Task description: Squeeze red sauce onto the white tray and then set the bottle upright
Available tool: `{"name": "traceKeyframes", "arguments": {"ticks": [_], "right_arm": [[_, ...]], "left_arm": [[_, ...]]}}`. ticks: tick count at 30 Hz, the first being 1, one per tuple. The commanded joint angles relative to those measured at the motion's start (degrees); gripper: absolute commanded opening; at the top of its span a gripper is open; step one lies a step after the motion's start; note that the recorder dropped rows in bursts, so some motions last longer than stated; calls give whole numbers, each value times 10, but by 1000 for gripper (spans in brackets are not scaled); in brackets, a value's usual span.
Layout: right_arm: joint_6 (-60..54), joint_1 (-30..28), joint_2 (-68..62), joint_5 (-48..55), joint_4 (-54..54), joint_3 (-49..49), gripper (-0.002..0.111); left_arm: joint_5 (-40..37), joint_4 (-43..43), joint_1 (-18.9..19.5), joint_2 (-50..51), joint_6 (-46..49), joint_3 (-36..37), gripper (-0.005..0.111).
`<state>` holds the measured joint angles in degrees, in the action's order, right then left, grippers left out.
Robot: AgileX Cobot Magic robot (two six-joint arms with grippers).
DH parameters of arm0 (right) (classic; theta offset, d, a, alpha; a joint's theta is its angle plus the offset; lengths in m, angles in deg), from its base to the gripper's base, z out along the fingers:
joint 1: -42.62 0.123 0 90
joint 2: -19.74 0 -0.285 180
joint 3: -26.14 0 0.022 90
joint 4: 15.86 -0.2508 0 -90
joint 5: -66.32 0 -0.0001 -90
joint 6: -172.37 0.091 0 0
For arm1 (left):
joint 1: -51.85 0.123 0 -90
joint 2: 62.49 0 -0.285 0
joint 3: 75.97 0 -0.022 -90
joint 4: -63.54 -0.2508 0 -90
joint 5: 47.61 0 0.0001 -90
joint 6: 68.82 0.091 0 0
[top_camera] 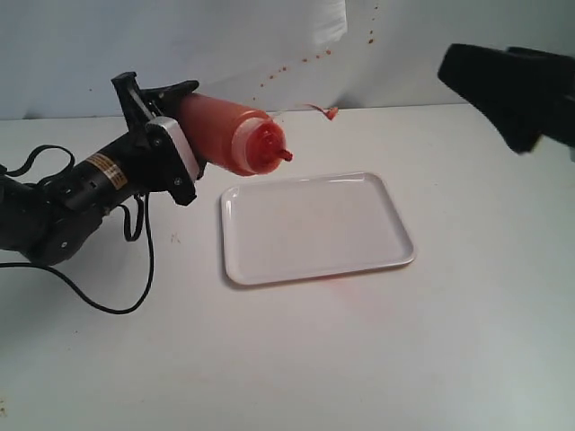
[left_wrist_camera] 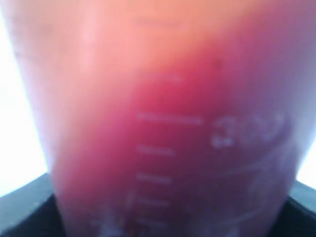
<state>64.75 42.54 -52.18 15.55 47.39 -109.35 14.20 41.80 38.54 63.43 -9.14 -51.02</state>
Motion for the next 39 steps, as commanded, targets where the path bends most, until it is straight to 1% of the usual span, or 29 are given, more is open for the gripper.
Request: {"name": "traceKeyframes", "arguments": {"ticks": [1,5,7,9,12,15,19,23,26,27,30,33,36,39], "right_arm": [[63,-5,-150,-17,41,-109,105],[130,-5,-250,-30,112,-210,105],[135,-5,-283,-51,144,-252,105],[148,2,-313,-58,155,-292,104],[148,26,-346,-53,188,-346,101],[150,56,-378,-52,224,-398,99],[156,99,-418,-12,251,-464,98],[199,135,-467,26,310,-530,98],[244,154,-501,25,367,-565,98],[259,158,-514,25,367,-575,98],[257,174,-543,30,367,-586,98],[244,188,-561,63,367,-588,96],[230,192,-574,55,367,-588,94],[219,196,-581,54,367,-588,92]], "left_arm": [[42,19,-3,-12,84,-20,0],[41,19,-3,-12,90,-41,0],[40,18,-3,-12,121,-50,0],[40,17,-4,-12,168,-56,0],[39,17,-4,-12,232,-60,0],[39,18,-6,-12,256,-60,0],[39,17,-11,-12,303,-60,0],[39,16,-22,-12,321,-60,0],[43,15,-27,-12,333,-60,0],[43,15,-28,-12,341,-60,0],[43,18,-28,-12,351,-60,0],[43,17,-28,-12,354,-60,0],[46,17,-28,-12,354,-60,0],[54,17,-28,-12,385,-60,0]]}}
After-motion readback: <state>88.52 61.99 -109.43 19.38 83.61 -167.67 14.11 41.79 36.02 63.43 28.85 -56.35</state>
